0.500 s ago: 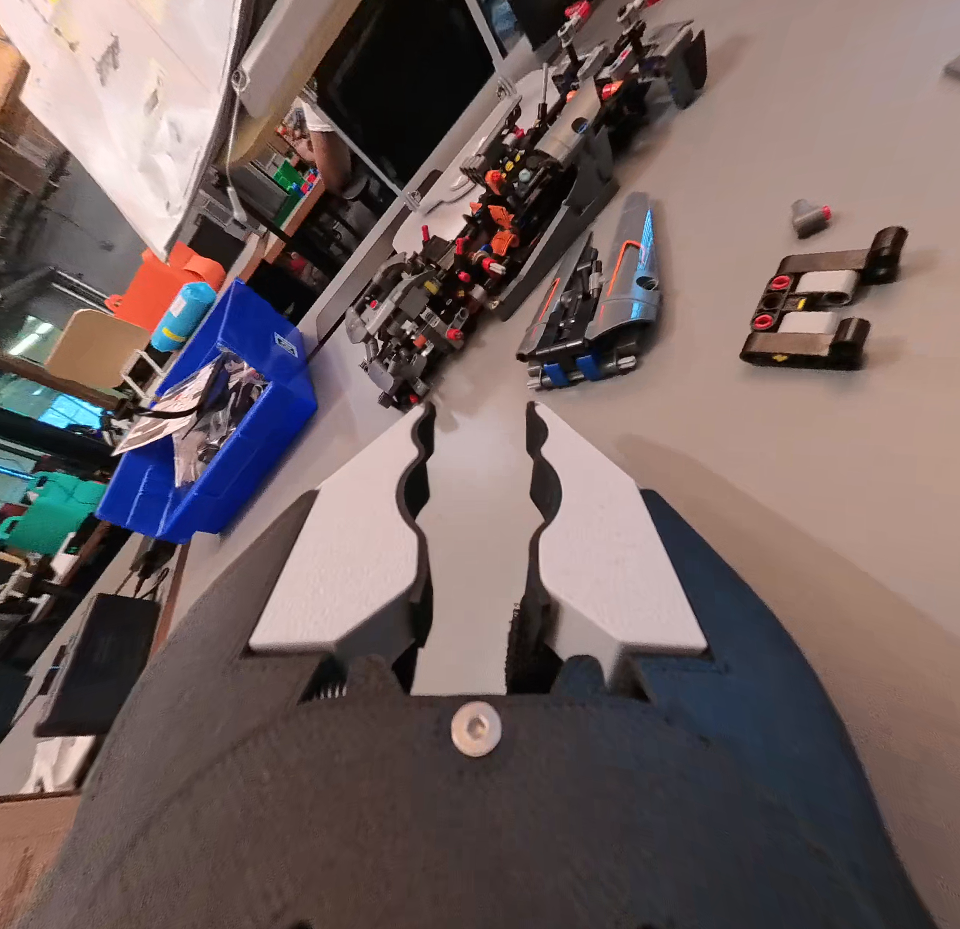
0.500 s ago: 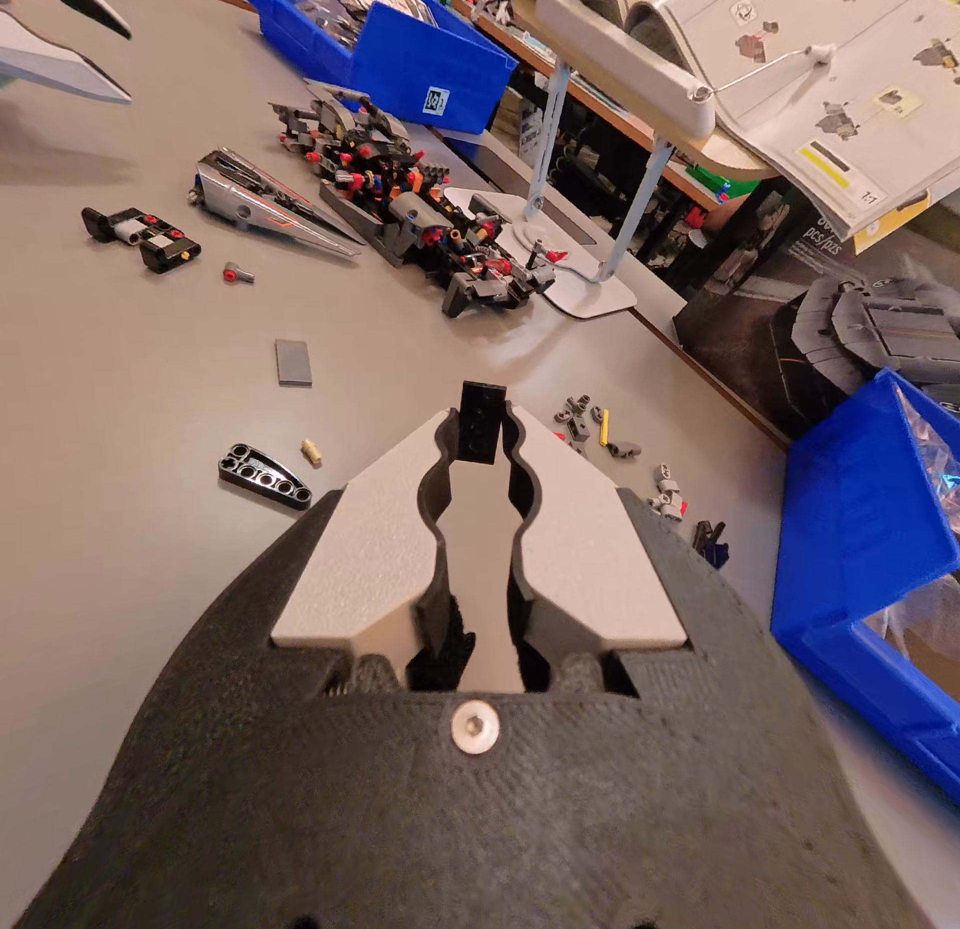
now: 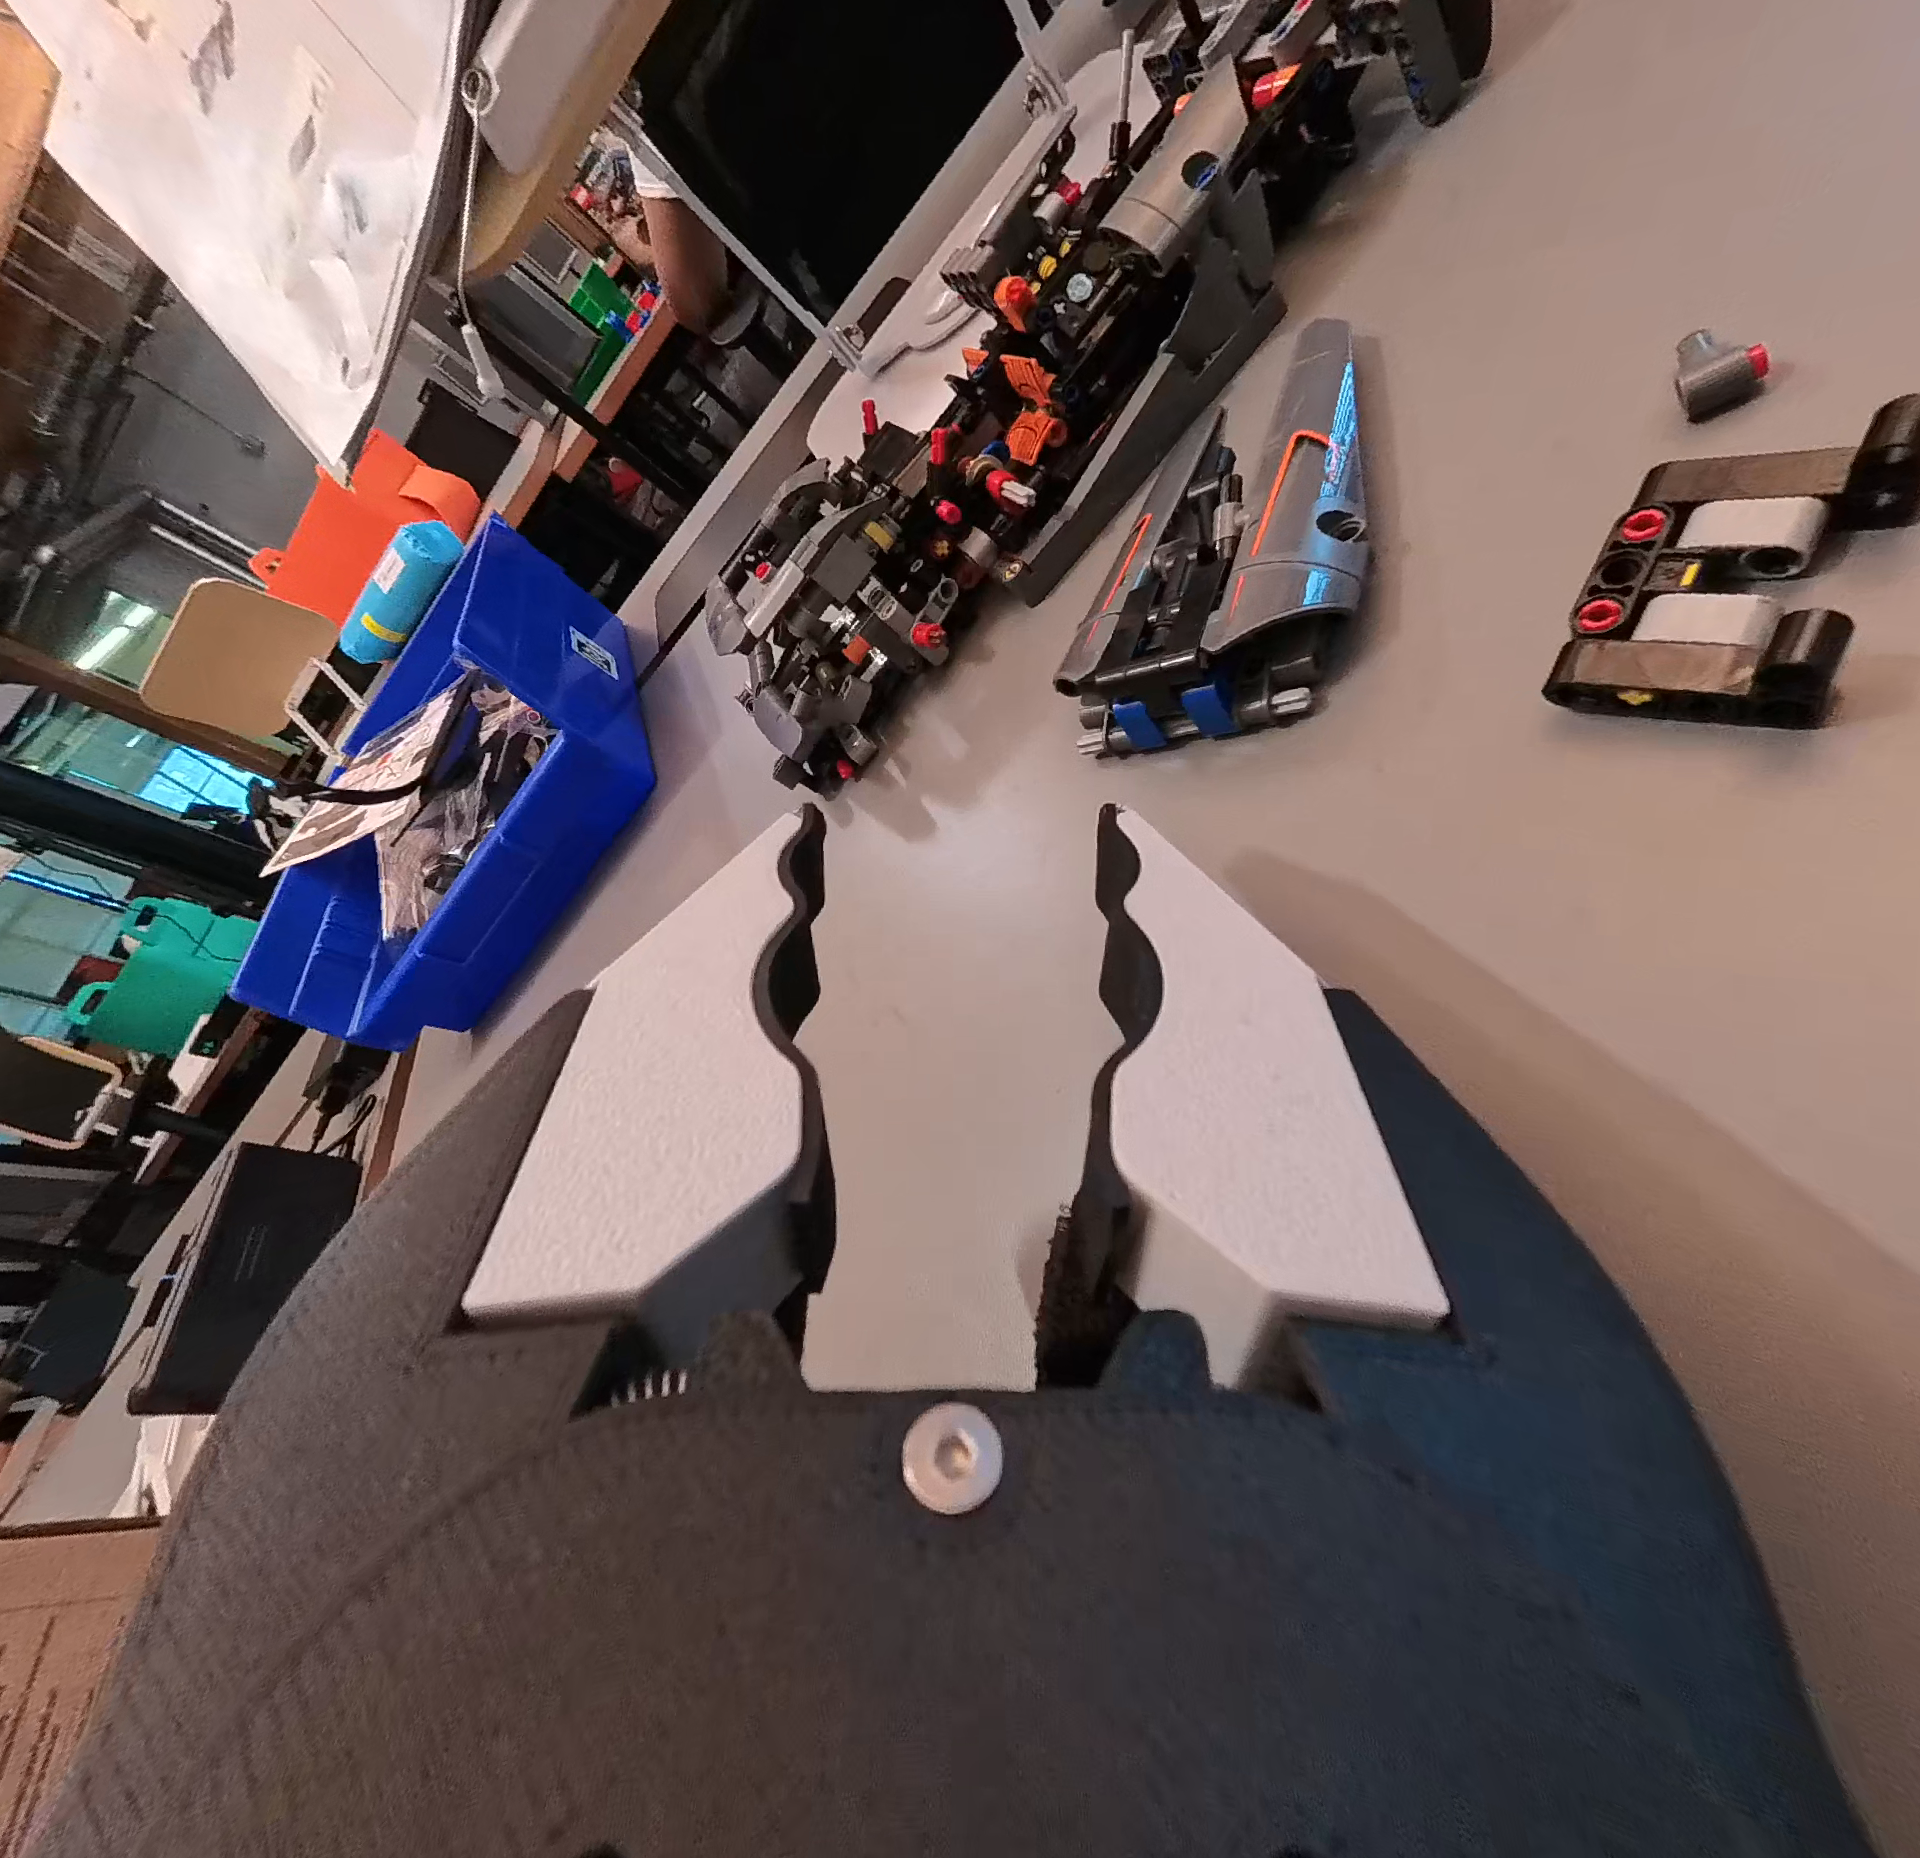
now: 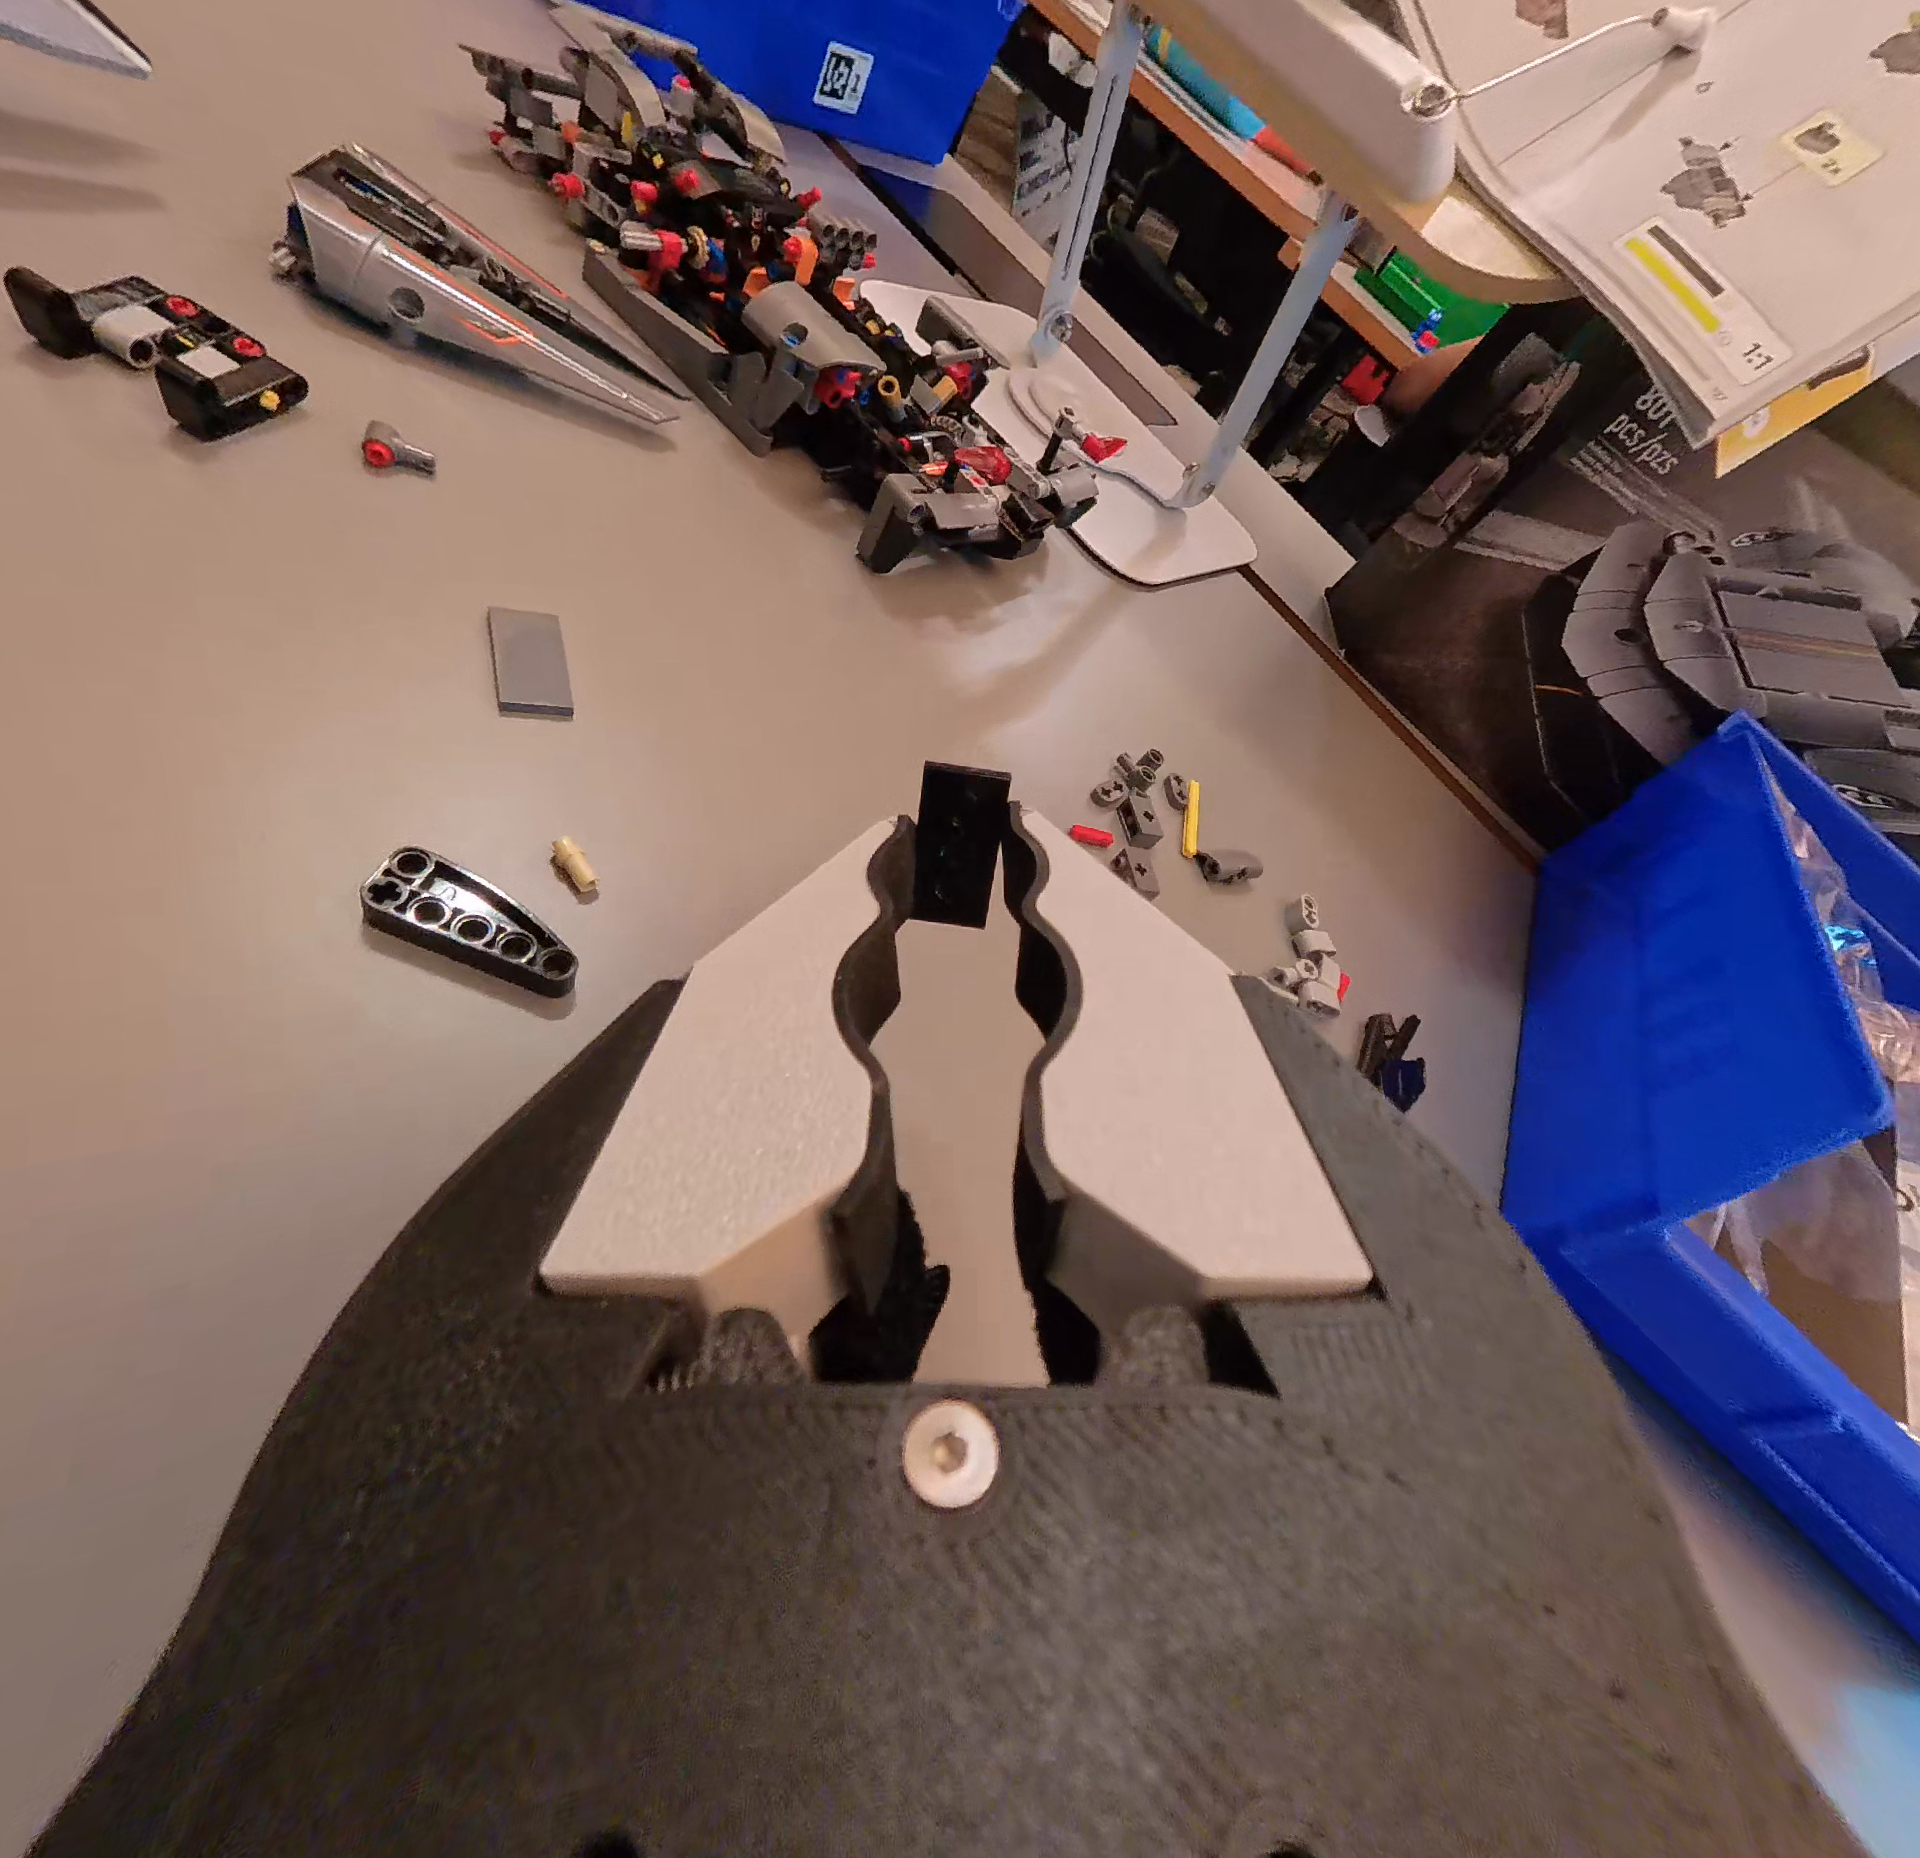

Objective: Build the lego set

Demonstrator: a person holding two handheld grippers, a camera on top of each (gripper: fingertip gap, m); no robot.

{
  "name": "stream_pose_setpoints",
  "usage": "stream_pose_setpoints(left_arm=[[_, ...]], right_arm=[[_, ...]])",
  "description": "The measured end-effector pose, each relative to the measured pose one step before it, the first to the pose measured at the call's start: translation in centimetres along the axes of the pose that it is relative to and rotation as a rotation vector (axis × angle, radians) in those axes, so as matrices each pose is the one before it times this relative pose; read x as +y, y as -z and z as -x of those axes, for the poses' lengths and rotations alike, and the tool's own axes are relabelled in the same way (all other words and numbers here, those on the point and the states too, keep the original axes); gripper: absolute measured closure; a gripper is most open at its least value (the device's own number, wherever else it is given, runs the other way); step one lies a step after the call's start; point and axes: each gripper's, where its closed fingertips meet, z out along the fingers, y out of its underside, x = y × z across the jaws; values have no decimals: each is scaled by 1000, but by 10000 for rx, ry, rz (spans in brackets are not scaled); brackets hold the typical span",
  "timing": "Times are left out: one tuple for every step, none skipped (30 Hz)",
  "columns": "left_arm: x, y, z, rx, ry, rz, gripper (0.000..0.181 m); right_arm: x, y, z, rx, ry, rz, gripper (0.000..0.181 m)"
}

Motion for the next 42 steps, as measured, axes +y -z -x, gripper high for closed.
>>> stream_pose_setpoints(left_arm=[[-84, 79, 37, -28, 2, -69, 132], [-61, 57, 67, -47, 7, -44, 132], [-11, 19, 24, -7, 17, -15, 132], [7, 19, 44, -20, 20, -2, 132], [33, 80, 37, -30, 12, 9, 133], [9, 48, -16, 4, 1, -2, 133], [-22, -4, -22, 9, -19, -11, 133], [46, -54, -75, 23, -43, 48, 132], [0, -4, -68, 8, -66, 1, 131], [-61, 21, 17, -45, -30, -30, 131], [-59, 0, 45, -19, 32, -23, 131], [-23, -23, 37, 0, 47, 5, 130], [-72, 10, 47, -20, 29, -39, 130], [-216, 67, 68, -19, 49, -128, 130], [-196, 73, 22, 14, 74, -111, 130], [-68, 56, 27, 3, 44, -41, 130], [-44, 38, 23, -5, 12, -33, 130], [-101, 40, -20, 20, 28, -49, 130], [-146, 38, -74, 51, 23, -76, 130], [-63, 15, -75, 42, -6, -31, 130], [0, 14, -32, 1, -28, -1, 130], [-17, 22, -37, 19, -13, -19, 130], [-16, 11, -37, 39, 8, -12, 131], [7, -8, -3, 40, 34, -4, 131], [-10, -7, 29, 19, 26, -16, 131], [-8, -4, 41, 8, 26, -25, 131], [-8, -14, 14, 31, 29, -15, 132], [-19, 0, 8, 25, 28, -17, 132], [-54, 21, 41, 11, 33, -43, 132], [-31, 45, 19, 16, 35, -32, 132], [-50, 37, 24, 10, 31, -40, 133], [-44, 40, 14, 16, 32, -35, 133], [-32, 18, 30, 13, 40, -31, 133], [-9, 12, 23, 16, 44, -9, 133], [-11, 15, 29, 7, 30, -11, 133], [-27, 21, 23, -3, 19, -18, 133], [-15, 12, 14, 5, 12, -15, 133], [-53, 31, -10, 6, 5, -33, 133], [-122, 59, 11, 3, 22, -85, 133], [-109, 64, 16, 23, 51, -78, 133], [-29, 38, 79, -6, 64, -25, 133], [-21, 22, 23, 27, 55, -24, 133]], right_arm=[[18, -56, 75, -46, -7, 16, 166], [58, -10, 85, -36, -2, 39, 166], [86, -1, 70, -2, 46, 71, 166], [33, 6, 59, 25, 79, 46, 166], [2, -32, 101, -18, 40, 32, 166], [19, -78, 201, -92, 15, 32, 166], [92, -103, 227, -123, 29, 61, 166], [77, -86, 161, -88, 38, 59, 166], [77, -91, 191, -112, 24, 55, 166], [77, -76, 203, -118, 19, 62, 166], [48, -84, 262, -149, 13, 46, 166], [193, -197, 435, -251, -37, 144, 166], [224, -222, 461, -240, -2, 204, 166], [-186, -56, 266, -72, 118, 66, 166], [-553, 123, 112, 26, 164, -45, 166], [-567, 55, 235, -144, 94, 22, 166], [-339, -142, 401, -335, -41, 163, 166], [-227, -298, 342, -323, -116, 225, 166], [-308, -336, 338, -286, -133, 158, 166], [-210, -461, 611, -435, -157, 205, 166], [7, -551, 607, -446, -129, 318, 166], [-4, -542, 198, -148, -35, 243, 166], [55, -508, 46, -50, 32, 226, 166], [254, -521, 222, -184, 5, 342, 166], [252, -496, 206, -197, -44, 299, 166], [60, -424, 144, -149, -63, 111, 166], [-38, -328, 187, -185, -73, -2, 166], [38, -283, 107, -154, -113, 38, 166], [62, -219, -24, -82, -138, 47, 166], [-64, -100, 41, -112, -105, -38, 166], [-103, -34, 17, -87, -74, -73, 166], [-30, -8, -183, 27, -59, -37, 166], [22, 35, -252, 42, -57, -20, 166], [5, 73, -142, -57, -86, -33, 166], [-206, 137, -59, -126, -126, -143, 165], [-360, 157, 136, -259, -168, -225, 160], [-297, 134, 129, -269, -206, -151, 156], [-171, 88, -73, -133, -155, -55, 155], [-139, 139, -263, 9, -48, -58, 155], [-282, 241, -424, 130, 9, -162, 157], [-326, 269, -433, 125, -20, -199, 162], [-248, 205, -303, 30, -81, -118, 163]])
